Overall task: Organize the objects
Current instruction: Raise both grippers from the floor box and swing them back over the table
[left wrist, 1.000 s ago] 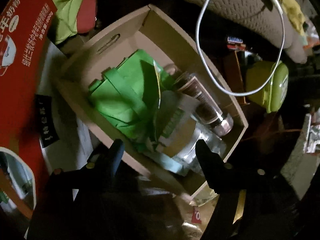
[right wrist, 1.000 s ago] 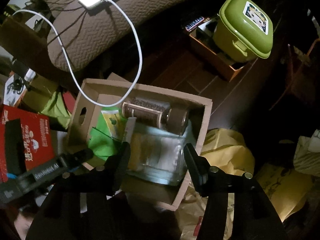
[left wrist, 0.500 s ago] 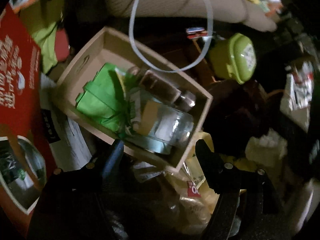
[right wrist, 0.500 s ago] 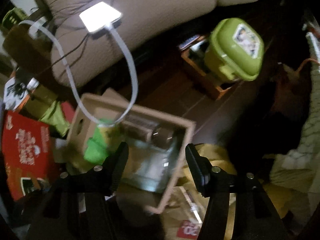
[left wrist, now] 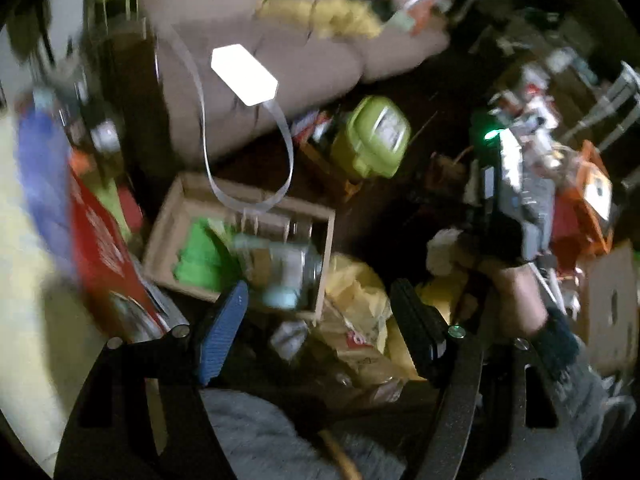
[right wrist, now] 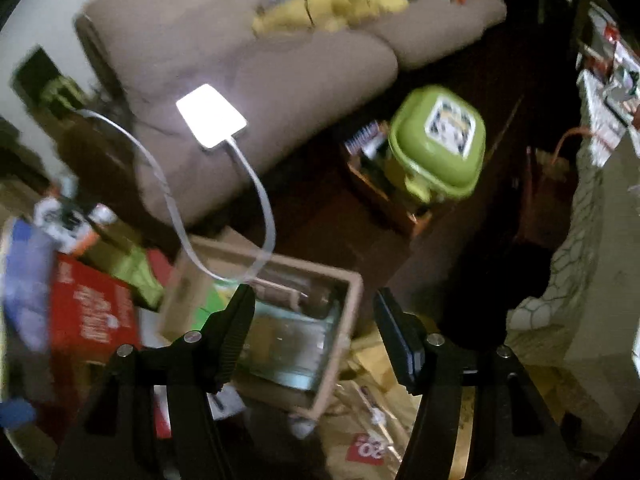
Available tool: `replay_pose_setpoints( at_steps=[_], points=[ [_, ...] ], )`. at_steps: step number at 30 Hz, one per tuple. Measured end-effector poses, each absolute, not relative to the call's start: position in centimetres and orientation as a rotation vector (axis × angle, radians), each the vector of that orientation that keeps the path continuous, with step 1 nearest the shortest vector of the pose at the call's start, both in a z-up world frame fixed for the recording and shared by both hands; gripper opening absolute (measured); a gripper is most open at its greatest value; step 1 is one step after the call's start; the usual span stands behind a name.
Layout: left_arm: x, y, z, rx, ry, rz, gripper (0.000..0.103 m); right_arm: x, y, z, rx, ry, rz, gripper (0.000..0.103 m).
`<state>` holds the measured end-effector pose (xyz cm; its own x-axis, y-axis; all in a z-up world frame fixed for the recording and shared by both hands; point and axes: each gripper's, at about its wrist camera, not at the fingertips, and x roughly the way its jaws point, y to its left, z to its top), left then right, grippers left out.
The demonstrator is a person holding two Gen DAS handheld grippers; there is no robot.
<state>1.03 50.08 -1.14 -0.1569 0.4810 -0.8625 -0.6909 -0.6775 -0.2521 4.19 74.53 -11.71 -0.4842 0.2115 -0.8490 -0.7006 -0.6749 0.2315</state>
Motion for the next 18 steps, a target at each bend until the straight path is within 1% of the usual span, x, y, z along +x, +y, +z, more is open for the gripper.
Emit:
replay_pose_setpoints(
  at_steps=[2, 5, 7, 8, 10, 11, 13, 15, 17, 18],
  points=[
    [1.6, 47.7, 2.5, -1.224, 0.267, 1.971, 0.072, 4.2, 73.2, -8.9, -1.110, 0.757, 2.212, 0.068],
    [1.4, 42.8, 6.7, -1.113, 0.326, 2.190, 0.076, 3.2, 70.3, -3.8, -1.083, 0.699, 2.313, 0.068],
    [1.3, 39.7, 8.0, -1.060, 0.419, 2.335, 0.079, 2.3, 67.6, -0.6, -1.048, 0.699, 2.419, 0.070],
    [1.1, 37.6, 8.3, -1.057, 0.456, 2.396, 0.079, 1.6, 66.0, 0.7, -1.047, 0.695, 2.471, 0.073],
    [0.5, 34.0, 8.2, -1.081, 0.482, 2.470, 0.079, -0.3, 62.2, 3.2, -1.066, 0.645, 2.577, 0.077],
    [0.2, 32.4, 8.2, -1.091, 0.483, 2.493, 0.079, -1.8, 59.2, 4.6, -1.084, 0.591, 2.653, 0.080],
    [-0.5, 28.7, 7.6, -1.126, 0.458, 2.534, 0.080, -4.3, 54.3, 6.1, -1.122, 0.508, 2.778, 0.082],
    [-2.0, 24.6, 6.7, -1.169, 0.383, 2.606, 0.089, -6.7, 49.9, 6.8, -1.162, 0.460, 2.896, 0.085],
    [-3.2, 21.5, 5.6, -1.202, 0.315, 2.718, 0.090, -9.6, 45.3, 6.6, -1.232, 0.395, 2.987, 0.085],
    [-4.1, 19.5, 5.0, -1.226, 0.245, 2.794, 0.090, -10.7, 43.7, 6.5, -1.259, 0.360, 3.004, 0.085]
  ],
)
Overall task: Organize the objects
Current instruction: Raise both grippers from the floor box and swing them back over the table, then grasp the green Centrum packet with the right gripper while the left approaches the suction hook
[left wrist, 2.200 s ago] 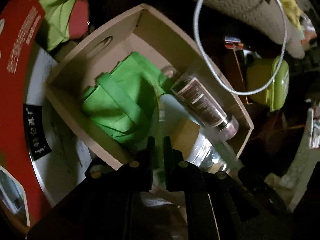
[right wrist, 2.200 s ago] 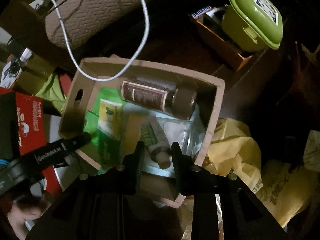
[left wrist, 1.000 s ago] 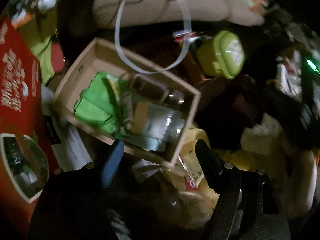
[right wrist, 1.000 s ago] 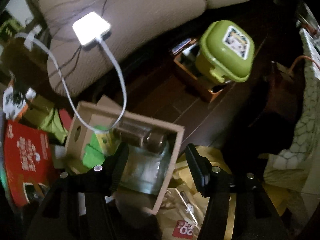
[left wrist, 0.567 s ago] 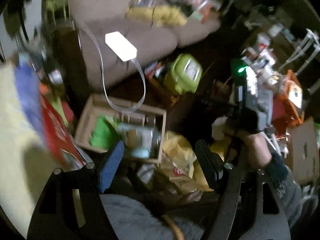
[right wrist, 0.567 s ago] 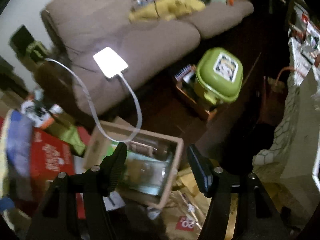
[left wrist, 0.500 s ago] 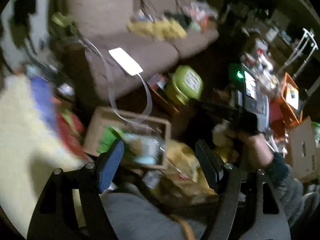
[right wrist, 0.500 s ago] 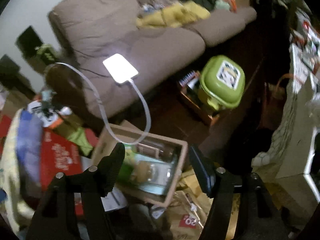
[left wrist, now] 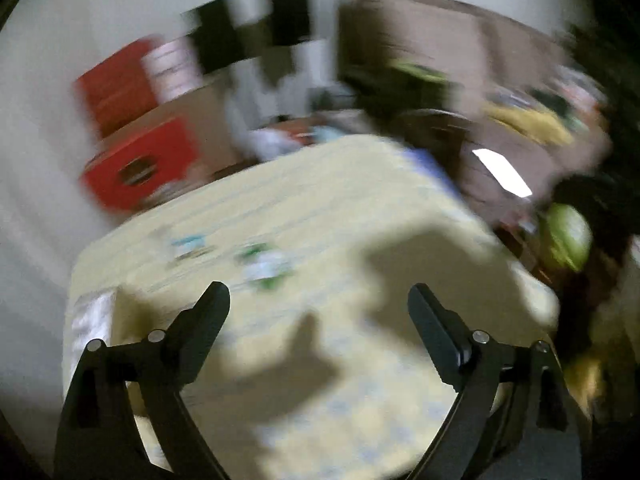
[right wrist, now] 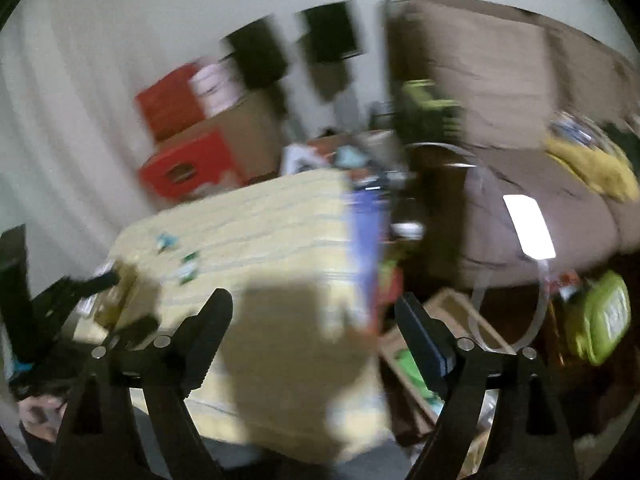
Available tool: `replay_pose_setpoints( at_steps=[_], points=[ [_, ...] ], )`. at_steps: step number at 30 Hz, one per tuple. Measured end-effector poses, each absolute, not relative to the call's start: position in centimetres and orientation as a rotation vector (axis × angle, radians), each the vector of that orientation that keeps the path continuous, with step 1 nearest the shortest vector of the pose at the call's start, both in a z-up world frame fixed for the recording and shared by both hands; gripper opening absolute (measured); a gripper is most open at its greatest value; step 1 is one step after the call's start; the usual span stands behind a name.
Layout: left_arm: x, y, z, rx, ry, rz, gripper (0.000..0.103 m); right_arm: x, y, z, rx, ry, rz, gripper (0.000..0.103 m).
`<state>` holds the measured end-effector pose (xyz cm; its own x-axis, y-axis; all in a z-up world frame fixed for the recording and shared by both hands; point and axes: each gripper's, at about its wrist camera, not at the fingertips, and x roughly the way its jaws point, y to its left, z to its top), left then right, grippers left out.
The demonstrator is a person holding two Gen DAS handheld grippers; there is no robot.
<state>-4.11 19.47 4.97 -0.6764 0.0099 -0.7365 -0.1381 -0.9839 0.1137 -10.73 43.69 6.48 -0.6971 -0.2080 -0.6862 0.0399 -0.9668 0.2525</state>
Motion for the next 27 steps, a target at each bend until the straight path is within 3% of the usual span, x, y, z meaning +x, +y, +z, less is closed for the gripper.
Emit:
replay_pose_setpoints(
  at_steps=[4, 7, 12, 15, 21, 27],
  points=[
    [-5.8, 13.1, 2.8, -1.285, -0.064, 2.874, 0.090, -15.2, 37.1, 5.5, 1.122, -0.188, -2.696, 0.085],
    [-6.1, 9.8, 1.4, -1.374, -0.192, 2.948, 0.090, -18.4, 33.2, 4.3, 1.120, -0.069, -2.745, 0.085],
    [-5.8, 7.3, 0.4, -1.368, -0.448, 2.957, 0.090, -22.0, 29.9, 0.9, 1.170, -0.026, -2.710, 0.085],
    [-6.0, 6.2, -0.2, -1.371, -0.482, 2.990, 0.090, -23.0, 28.4, -0.7, 1.210, 0.040, -2.707, 0.085],
    [-6.2, 6.5, -0.2, -1.410, -0.366, 3.107, 0.090, -24.3, 26.0, -2.7, 1.293, 0.091, -2.608, 0.082],
    [-5.4, 4.1, -0.4, -1.394, -0.557, 3.097, 0.089, -24.9, 23.6, -3.7, 1.289, 0.179, -2.534, 0.076]
  ],
)
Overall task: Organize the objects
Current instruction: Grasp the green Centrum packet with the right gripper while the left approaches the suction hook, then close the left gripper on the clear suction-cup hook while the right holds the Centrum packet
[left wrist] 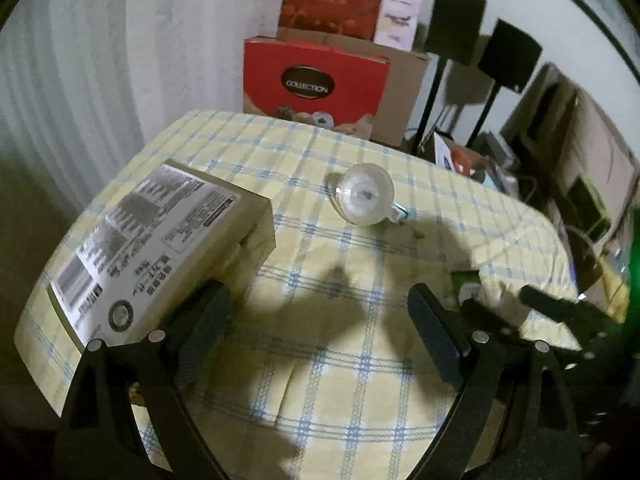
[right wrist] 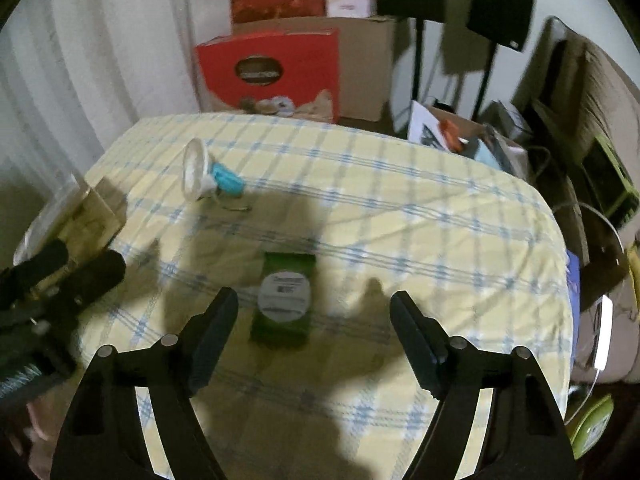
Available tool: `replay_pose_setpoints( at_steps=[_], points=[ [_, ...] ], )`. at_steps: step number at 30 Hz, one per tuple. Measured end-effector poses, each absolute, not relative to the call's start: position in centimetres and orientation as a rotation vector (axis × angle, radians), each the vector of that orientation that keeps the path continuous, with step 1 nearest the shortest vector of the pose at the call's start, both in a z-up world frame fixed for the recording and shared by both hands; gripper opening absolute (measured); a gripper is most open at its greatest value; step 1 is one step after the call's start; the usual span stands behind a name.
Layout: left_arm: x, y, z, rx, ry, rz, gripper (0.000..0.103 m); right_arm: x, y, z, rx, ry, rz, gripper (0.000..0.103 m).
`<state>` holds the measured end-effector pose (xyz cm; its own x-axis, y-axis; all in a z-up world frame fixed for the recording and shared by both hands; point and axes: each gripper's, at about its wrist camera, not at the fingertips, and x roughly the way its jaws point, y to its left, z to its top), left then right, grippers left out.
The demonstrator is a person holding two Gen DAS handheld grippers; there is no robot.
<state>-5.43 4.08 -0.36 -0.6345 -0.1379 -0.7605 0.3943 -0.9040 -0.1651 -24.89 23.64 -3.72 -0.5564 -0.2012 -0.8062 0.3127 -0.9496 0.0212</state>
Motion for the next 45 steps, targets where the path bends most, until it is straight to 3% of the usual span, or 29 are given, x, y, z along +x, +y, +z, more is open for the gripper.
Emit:
replay_pose_setpoints(
  at_steps=[1, 2, 4, 7, 10, 18, 23, 29, 45],
  points=[
    [-5.2, 3.8, -0.3, 1.142, 0.477, -2.554, 0.089, -25.1, 23.3, -4.1, 1.312, 0.192, -2.514, 0.070],
    [-5.1, 3.5, -0.2, 1.129, 0.499, -2.547, 0.089, -25.1, 23.0, -4.4, 1.334, 0.192, -2.493, 0.058],
    [-4.8, 2.6, -0.1, 1.086, 0.574, -2.521, 0.089, -25.0, 22.8, -4.5, 1.323, 0.207, -2.503, 0.055],
    [-4.5, 2.1, -0.1, 1.067, 0.627, -2.512, 0.089, -24.7, 22.4, -4.5, 1.311, 0.221, -2.503, 0.026],
    [-4.9, 2.6, -0.2, 1.086, 0.571, -2.504, 0.089, -24.3, 22.8, -4.5, 1.301, 0.194, -2.511, 0.024],
    [-6.1, 6.5, 0.6, 1.140, 0.437, -2.608, 0.089, -20.8, 30.5, -2.1, 1.215, -0.136, -2.624, 0.021],
    [-7.3, 7.6, -0.2, 1.195, 0.393, -2.569, 0.089, -18.3, 34.6, -1.1, 1.190, -0.228, -2.666, 0.021],
    [-8.6, 6.9, 0.2, 1.206, 0.441, -2.527, 0.089, -17.2, 36.4, -1.0, 1.181, -0.261, -2.676, 0.021],
    [-15.1, 7.3, -2.0, 1.251, 0.231, -2.436, 0.090, -17.8, 36.2, -2.0, 1.176, -0.315, -2.618, 0.021]
  ],
)
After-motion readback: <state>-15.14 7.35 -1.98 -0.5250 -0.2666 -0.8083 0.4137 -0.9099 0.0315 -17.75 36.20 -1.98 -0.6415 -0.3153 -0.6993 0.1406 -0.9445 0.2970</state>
